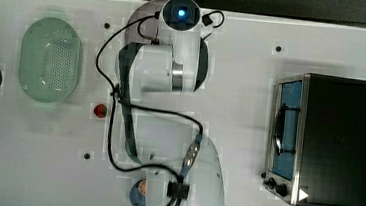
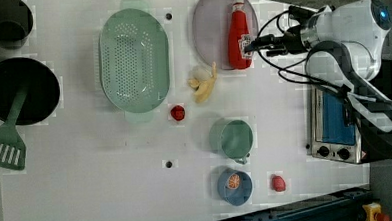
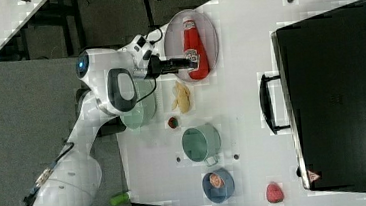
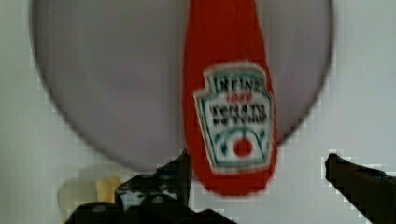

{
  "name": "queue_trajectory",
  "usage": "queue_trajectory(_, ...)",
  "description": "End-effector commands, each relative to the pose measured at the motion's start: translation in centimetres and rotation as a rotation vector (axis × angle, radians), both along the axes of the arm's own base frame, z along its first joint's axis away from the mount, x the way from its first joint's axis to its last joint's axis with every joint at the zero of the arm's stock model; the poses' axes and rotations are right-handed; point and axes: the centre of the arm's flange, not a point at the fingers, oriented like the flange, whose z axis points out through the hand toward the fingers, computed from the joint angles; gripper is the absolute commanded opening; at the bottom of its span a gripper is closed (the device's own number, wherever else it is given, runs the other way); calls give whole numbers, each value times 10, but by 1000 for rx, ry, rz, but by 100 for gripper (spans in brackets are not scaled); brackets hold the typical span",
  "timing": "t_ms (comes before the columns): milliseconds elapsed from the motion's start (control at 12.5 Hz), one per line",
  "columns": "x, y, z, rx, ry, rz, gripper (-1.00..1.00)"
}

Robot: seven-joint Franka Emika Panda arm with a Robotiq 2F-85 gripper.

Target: Pick ketchup from plate and place it on table.

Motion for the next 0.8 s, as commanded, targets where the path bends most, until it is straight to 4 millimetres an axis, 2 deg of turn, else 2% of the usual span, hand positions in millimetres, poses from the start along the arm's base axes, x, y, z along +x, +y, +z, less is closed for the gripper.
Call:
queue_trajectory(80, 19, 13, -11, 1, -30, 87, 100)
queue_trajectory(400, 41, 15, -43, -3, -51, 96, 100)
queue_trajectory(720, 45, 15, -69, -12, -58, 108, 100)
queue_trajectory(800, 45, 15, -73, -10, -58, 108, 93)
